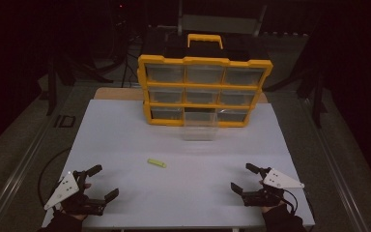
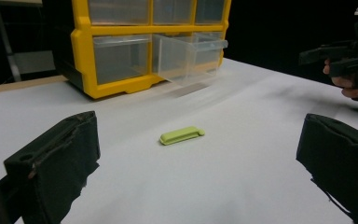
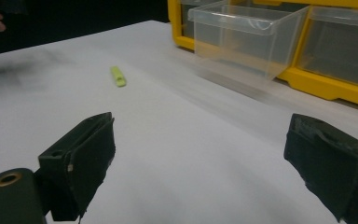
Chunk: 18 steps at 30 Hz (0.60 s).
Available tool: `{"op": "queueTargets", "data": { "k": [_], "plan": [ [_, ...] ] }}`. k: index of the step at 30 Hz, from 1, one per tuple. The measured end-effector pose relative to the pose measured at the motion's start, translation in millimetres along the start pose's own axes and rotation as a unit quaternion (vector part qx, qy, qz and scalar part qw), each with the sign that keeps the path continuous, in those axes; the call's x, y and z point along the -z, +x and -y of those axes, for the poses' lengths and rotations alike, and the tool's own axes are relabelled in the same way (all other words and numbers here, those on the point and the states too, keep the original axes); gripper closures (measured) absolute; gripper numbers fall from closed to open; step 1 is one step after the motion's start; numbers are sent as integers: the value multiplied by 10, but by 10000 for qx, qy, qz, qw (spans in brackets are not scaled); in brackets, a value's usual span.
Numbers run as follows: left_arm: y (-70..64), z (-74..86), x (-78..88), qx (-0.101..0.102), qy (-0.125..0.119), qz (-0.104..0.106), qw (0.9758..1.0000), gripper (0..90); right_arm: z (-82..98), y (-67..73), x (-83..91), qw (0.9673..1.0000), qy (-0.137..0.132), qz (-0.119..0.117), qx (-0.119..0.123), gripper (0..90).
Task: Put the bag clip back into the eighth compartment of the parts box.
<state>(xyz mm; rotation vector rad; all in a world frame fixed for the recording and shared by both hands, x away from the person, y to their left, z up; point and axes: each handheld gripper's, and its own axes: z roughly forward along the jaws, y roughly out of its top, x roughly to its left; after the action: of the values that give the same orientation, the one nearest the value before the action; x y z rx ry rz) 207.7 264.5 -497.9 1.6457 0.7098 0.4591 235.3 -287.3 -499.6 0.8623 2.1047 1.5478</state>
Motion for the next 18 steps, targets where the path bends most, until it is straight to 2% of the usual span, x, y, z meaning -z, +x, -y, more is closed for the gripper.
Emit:
{"op": "queueTargets", "data": {
  "k": [10, 18],
  "plan": [
    [-10, -7, 4, 0, -97, -52, 9999, 2, 20, 15, -25, 9998, 183, -84, 71, 85],
    [-21, -22, 18, -83, -110, 7, 9999, 2, 10, 39, -5, 9996, 241, -85, 94, 76]
  ]
}}
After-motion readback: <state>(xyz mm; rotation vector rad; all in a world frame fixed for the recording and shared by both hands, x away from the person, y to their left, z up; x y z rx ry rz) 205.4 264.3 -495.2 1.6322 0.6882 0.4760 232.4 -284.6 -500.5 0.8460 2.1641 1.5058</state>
